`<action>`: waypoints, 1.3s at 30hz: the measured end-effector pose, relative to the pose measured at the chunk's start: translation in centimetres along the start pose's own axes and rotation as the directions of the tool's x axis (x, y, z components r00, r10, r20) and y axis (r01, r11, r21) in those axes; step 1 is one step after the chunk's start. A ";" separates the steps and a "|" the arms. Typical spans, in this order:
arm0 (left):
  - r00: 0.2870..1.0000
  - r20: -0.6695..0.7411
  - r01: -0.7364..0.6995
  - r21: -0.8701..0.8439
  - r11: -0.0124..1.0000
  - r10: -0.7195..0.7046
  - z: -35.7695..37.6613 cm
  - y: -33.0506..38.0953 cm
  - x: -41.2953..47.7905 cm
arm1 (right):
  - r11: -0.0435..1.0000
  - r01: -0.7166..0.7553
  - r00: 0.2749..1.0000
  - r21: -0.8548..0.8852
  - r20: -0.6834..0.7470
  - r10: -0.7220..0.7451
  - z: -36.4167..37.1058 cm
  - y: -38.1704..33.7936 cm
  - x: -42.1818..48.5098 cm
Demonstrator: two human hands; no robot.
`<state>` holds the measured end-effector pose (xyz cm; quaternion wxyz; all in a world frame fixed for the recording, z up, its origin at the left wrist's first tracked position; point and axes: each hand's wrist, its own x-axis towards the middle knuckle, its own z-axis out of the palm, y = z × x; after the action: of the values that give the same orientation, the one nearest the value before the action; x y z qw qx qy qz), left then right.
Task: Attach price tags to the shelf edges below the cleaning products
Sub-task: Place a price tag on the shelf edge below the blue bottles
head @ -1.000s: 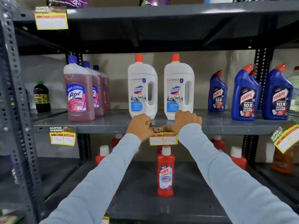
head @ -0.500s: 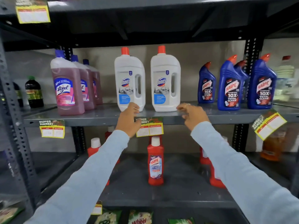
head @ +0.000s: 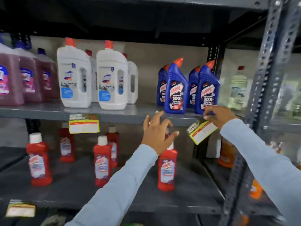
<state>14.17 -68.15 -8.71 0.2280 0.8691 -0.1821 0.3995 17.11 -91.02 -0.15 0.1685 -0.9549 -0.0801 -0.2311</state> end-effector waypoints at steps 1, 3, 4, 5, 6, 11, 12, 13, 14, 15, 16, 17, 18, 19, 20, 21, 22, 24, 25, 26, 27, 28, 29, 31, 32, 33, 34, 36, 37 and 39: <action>1.000 0.011 0.003 0.025 1.000 -0.003 1.0 0.9 0.6 | 1.000 0.013 1.000 -0.009 0.011 -0.012 -0.2 0.6 0.3; 0.998 0.044 0.039 0.066 0.997 -0.042 2.5 2.4 1.9 | 0.998 0.054 0.998 -0.038 0.026 -0.053 -0.5 1.4 0.6; 0.996 0.065 0.061 0.074 0.995 -0.066 3.0 3.0 2.5 | 0.996 0.077 0.997 -0.049 0.032 -0.075 -0.6 1.6 0.7; 0.993 0.084 0.079 0.079 0.994 -0.086 3.5 3.6 2.9 | 0.993 0.096 0.995 -0.062 0.039 -0.094 -0.7 1.6 0.8; 0.990 0.100 0.093 0.091 0.991 -0.102 4.0 4.1 3.3 | 0.990 0.110 0.993 -0.083 0.051 -0.106 -0.8 1.6 0.8; 0.981 0.095 0.154 0.143 0.978 -0.169 5.2 5.4 4.5 | 0.963 0.171 0.980 -0.207 0.139 -0.145 -1.6 0.2 1.2; 0.981 0.082 0.165 0.140 0.976 -0.177 5.3 5.4 4.6 | 0.959 0.172 0.979 -0.227 0.143 -0.142 -1.8 -0.1 1.3; 0.982 0.066 0.170 0.130 0.977 -0.179 5.4 5.3 4.7 | 0.953 0.176 0.979 -0.249 0.144 -0.143 -1.9 -0.5 1.4; 0.983 0.053 0.170 0.118 0.978 -0.177 5.4 5.2 4.8 | 0.946 0.184 0.978 -0.268 0.150 -0.148 -1.9 -0.8 1.5; 0.984 0.051 0.167 0.111 0.980 -0.173 5.4 5.1 4.8 | 0.938 0.197 0.974 -0.286 0.162 -0.155 -2.0 -1.2 1.6; 0.984 0.063 0.161 0.117 0.980 -0.169 5.3 4.9 4.8 | 0.932 0.208 0.971 -0.298 0.176 -0.161 -2.0 -1.5 1.7; 0.983 0.080 0.151 0.134 0.980 -0.162 5.2 4.8 4.8 | 0.929 0.211 0.970 -0.305 0.184 -0.160 -2.1 -1.7 1.7; 0.983 0.097 0.138 0.151 0.979 -0.154 5.2 4.6 4.7 | 0.929 0.207 0.970 -0.308 0.187 -0.154 -2.1 -1.8 1.7; 0.983 0.107 0.131 0.159 0.979 -0.149 5.1 4.5 4.7 | 0.932 0.201 0.971 -0.302 0.186 -0.149 -2.2 -1.7 1.6; 0.983 0.110 0.130 0.151 0.980 -0.147 4.9 4.4 4.6 | 0.941 0.187 0.974 -0.284 0.179 -0.140 -2.2 -1.6 1.5; 0.983 0.109 0.133 0.135 0.982 -0.148 4.8 4.4 4.6 | 0.954 0.163 0.978 -0.253 0.166 -0.123 -2.2 -1.3 1.3; 0.982 0.112 0.135 0.121 0.983 -0.149 4.6 4.4 4.6 | 0.966 0.133 0.983 -0.223 0.152 -0.101 -2.0 -0.9 1.0; 0.981 0.134 0.124 0.123 0.985 -0.140 4.2 4.6 4.6 | 0.980 0.089 0.991 -0.180 0.115 -0.069 -1.6 0.2 0.2; 0.981 0.150 0.105 0.136 0.985 -0.125 4.0 4.6 4.6 | 0.987 0.081 0.992 -0.141 0.102 -0.067 -1.4 1.0 -0.1; 0.980 0.169 0.079 0.146 0.986 -0.103 3.7 4.5 4.5 | 0.994 0.083 0.992 -0.065 0.097 -0.076 -1.1 1.8 -0.4; 0.979 0.187 0.051 0.146 0.988 -0.078 3.4 4.4 4.4 | 0.995 0.096 0.991 0.030 0.094 -0.098 -0.8 2.6 -0.8; 0.978 0.204 0.023 0.147 0.989 -0.053 3.2 4.2 4.1 | 0.988 0.114 0.989 0.101 0.084 -0.123 -0.4 3.1 -1.3; 0.976 0.217 -0.005 0.164 0.986 -0.031 3.0 4.1 3.9 | 0.984 0.150 0.986 0.100 0.059 -0.156 0.3 3.5 -1.9; 0.975 0.223 -0.081 0.275 0.958 0.018 3.2 3.9 3.4 | 0.962 0.243 0.969 -0.129 -0.022 -0.247 2.5 4.0 -2.9; 0.975 0.218 -0.112 0.340 0.934 0.038 3.5 3.8 3.2 | 0.928 0.270 0.955 -0.255 -0.055 -0.292 3.8 4.1 -3.2; 0.976 0.211 -0.128 0.387 0.913 0.047 3.8 3.7 3.0 | 0.898 0.280 0.944 -0.339 -0.072 -0.321 4.9 4.1 -3.5; 0.978 0.202 -0.129 0.413 0.901 0.047 4.1 3.7 3.0 | 0.880 0.282 0.938 -0.381 -0.085 -0.337 5.5 4.1 -3.6; 0.981 0.188 -0.123 0.419 0.900 0.046 4.4 3.7 3.1 | 0.864 0.269 0.935 -0.425 -0.102 -0.341 5.9 4.0 -3.4; 0.982 0.184 -0.123 0.407 0.905 0.051 4.4 3.7 3.3 | 0.862 0.265 0.936 -0.431 -0.101 -0.338 5.7 4.1 -3.1; 0.981 0.183 -0.120 0.348 0.930 0.059 3.9 3.4 4.0 | 0.891 0.274 0.937 -0.362 -0.109 -0.332 4.9 4.3 -2.6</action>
<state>17.34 -73.58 -6.95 0.0313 0.9176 -0.1647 0.3605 17.86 -93.49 -6.65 -0.0314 -0.9222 -0.1727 -0.3446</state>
